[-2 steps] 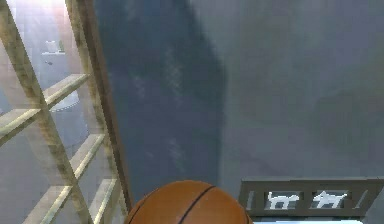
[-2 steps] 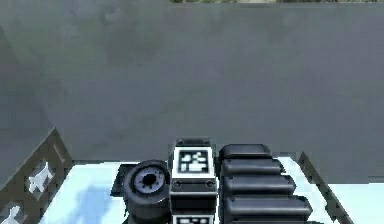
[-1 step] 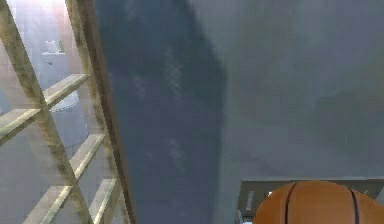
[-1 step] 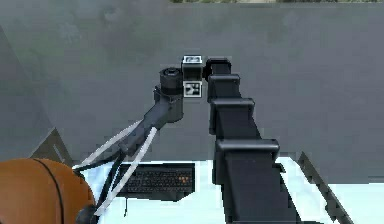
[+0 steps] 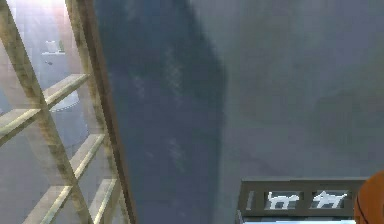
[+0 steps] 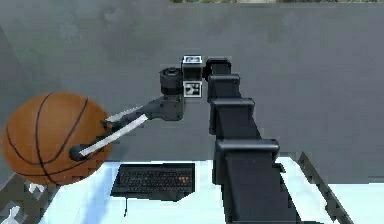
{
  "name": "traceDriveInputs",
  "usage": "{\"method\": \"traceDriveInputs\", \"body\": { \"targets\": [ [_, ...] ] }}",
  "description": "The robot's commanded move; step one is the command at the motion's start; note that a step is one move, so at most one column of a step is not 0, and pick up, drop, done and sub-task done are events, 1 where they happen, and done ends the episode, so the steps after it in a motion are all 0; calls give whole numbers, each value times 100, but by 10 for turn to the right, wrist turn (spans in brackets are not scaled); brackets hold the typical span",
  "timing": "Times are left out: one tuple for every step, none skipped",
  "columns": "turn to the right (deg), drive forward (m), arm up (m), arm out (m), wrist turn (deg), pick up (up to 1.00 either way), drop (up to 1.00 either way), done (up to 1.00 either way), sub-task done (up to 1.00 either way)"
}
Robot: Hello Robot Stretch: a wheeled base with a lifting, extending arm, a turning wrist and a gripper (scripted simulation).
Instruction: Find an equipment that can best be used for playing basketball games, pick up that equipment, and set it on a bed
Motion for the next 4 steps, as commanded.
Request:
{"method": "traceDriveInputs", "body": {
  "targets": [
    [0,0,0,0,450,0,0,0,0],
    [0,0,0,0,360,0,0,0,0],
    [0,0,-40,0,0,0,0,0,0],
    [0,0,-32,0,0,0,0,0,0]
  ]
}}
